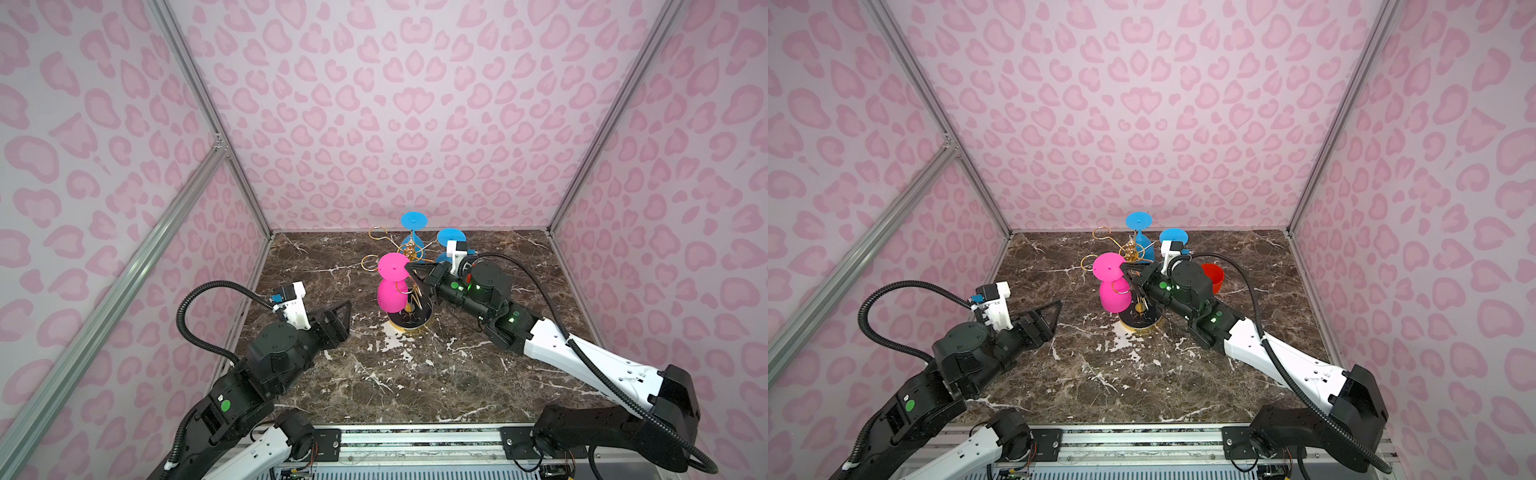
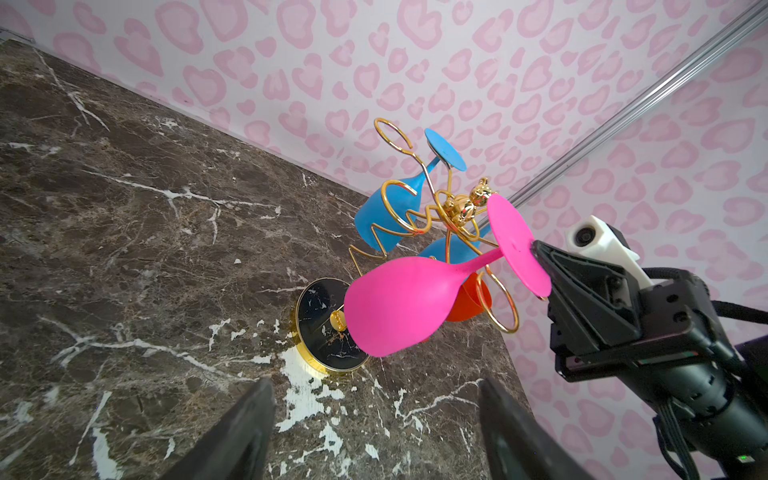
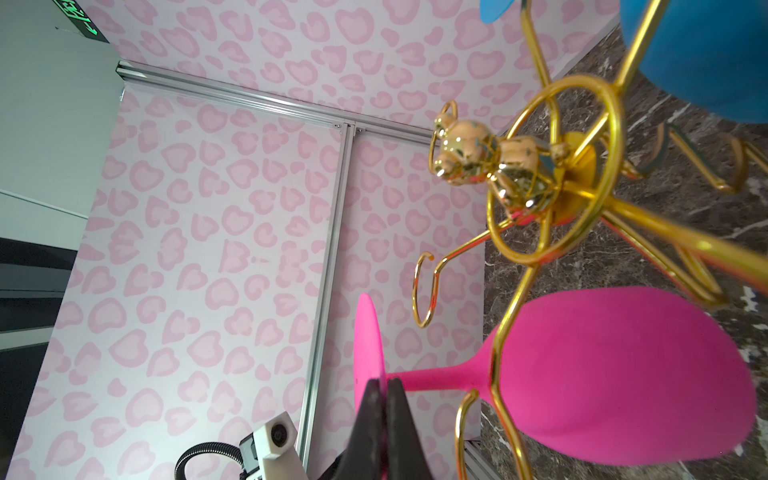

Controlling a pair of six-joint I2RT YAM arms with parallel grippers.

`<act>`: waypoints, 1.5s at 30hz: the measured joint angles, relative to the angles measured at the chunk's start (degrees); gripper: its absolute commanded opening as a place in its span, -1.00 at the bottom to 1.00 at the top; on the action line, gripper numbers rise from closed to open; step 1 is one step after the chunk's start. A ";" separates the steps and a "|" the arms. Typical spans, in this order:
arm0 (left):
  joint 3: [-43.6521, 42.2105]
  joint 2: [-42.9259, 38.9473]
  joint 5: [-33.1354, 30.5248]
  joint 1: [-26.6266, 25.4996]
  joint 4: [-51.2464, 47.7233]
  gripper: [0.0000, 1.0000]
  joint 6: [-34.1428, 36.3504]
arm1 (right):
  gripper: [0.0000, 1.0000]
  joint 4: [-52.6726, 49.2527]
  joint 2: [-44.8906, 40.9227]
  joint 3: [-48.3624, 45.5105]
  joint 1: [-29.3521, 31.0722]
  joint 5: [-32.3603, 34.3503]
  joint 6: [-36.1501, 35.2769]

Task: Take the wine glass off the wine glass rack
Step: 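Slide the magenta glass off its rack hook toward the left gripper with the right gripper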

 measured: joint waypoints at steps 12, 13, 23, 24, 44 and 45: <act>-0.17 -1.29 -0.81 0.00 -1.64 0.57 -1.73 | -1.00 0.24 0.87 1.64 0.72 -5.55 -2.01; -0.15 -1.20 -0.81 0.00 -1.84 0.57 -1.95 | -1.00 0.22 0.76 1.64 0.70 -6.29 -2.43; 2.05 -2.73 -1.49 0.00 -2.93 0.55 -8.55 | -1.00 -1.29 -1.60 2.23 1.11 -12.31 -9.18; 2.23 -3.06 -1.49 0.00 -2.93 0.55 -9.90 | -1.00 -1.57 -2.10 2.34 1.14 -12.63 -10.56; 7.89 0.52 15.67 0.00 1.57 0.52 -31.50 | -1.00 -2.56 -7.06 3.06 1.44 -21.44 -41.55; 8.04 0.68 16.06 0.00 1.55 0.52 -31.63 | -1.00 -2.29 -6.88 3.06 1.46 -22.12 -41.99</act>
